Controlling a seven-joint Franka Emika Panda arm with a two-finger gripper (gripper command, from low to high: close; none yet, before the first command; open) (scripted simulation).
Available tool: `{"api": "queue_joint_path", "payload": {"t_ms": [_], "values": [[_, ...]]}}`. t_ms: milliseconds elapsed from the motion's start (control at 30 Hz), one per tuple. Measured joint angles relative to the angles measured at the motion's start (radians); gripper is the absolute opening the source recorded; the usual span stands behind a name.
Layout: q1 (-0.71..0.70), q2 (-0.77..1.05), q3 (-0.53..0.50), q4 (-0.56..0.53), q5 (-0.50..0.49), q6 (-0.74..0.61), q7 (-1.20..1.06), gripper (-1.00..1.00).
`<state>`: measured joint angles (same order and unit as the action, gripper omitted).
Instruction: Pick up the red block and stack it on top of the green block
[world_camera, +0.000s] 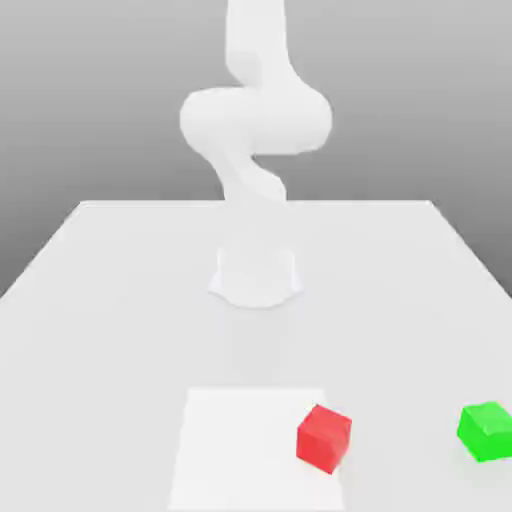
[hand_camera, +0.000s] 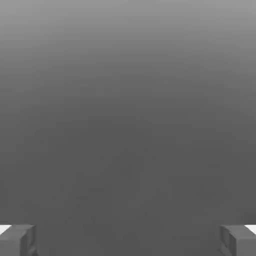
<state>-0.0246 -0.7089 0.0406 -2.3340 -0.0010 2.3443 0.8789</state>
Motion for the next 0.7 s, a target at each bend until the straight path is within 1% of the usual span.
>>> {"api": "queue_joint_path", "payload": {"t_ms": [400, 567, 700], "values": [[-0.084, 0.441, 0.174, -0.164, -0.043, 0.214, 0.409, 0.00], [-0.085, 0.623, 0.212, -0.232, -0.072, 0.302, 0.585, 0.00], [-0.058, 0.766, 0.220, -0.286, -0.075, 0.372, 0.711, 0.00]]}}
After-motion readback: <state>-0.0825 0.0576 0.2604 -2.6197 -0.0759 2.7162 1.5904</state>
